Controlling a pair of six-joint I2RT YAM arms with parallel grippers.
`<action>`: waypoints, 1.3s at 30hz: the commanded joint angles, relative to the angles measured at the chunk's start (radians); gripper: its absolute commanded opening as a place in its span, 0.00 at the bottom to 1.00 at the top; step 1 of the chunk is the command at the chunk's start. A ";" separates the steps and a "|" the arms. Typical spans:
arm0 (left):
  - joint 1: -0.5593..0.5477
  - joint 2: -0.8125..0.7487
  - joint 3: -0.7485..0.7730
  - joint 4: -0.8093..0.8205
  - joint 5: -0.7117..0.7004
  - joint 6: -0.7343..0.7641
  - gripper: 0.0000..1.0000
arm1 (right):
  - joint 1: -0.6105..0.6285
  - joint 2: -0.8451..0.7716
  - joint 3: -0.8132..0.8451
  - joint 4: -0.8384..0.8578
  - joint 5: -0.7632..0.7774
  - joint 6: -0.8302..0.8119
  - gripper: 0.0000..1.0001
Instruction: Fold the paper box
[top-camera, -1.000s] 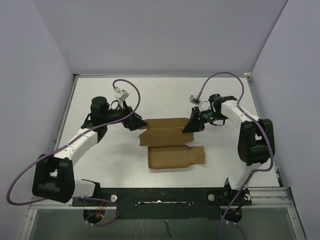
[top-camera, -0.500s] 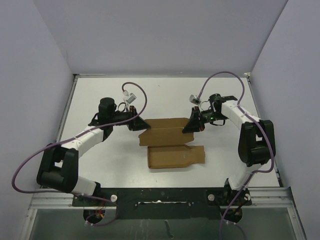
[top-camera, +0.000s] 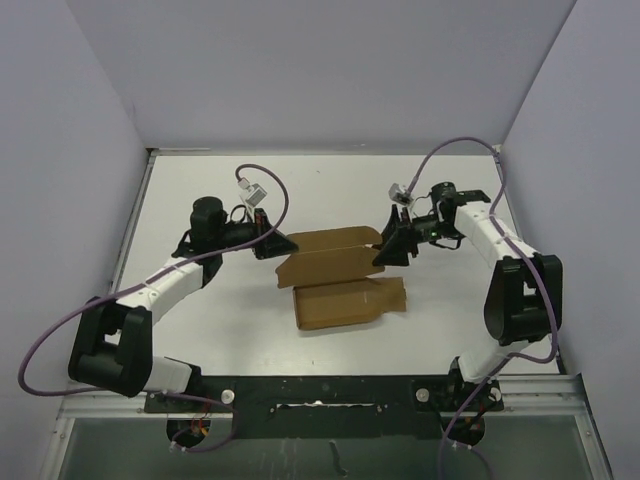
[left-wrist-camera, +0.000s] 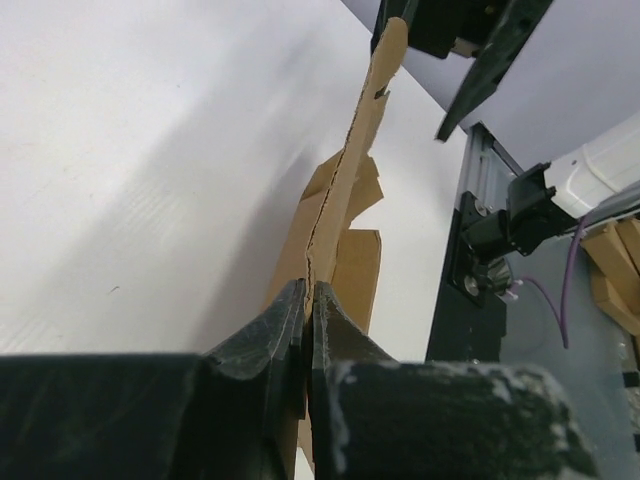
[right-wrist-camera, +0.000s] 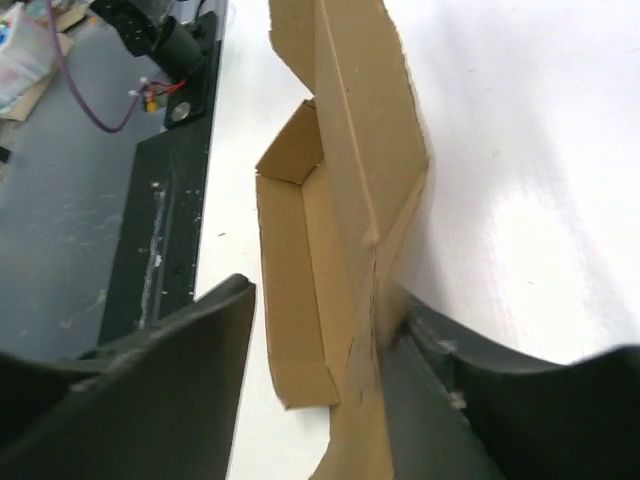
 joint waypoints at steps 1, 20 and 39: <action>0.024 -0.126 -0.035 0.090 -0.081 0.047 0.00 | -0.099 -0.141 0.021 0.000 -0.033 -0.034 0.57; 0.031 -0.129 -0.040 0.060 -0.101 0.032 0.00 | -0.010 -0.322 -0.442 0.880 0.465 0.235 0.00; 0.030 -0.124 -0.038 0.066 -0.088 0.009 0.00 | 0.089 -0.223 -0.459 0.987 0.672 0.226 0.00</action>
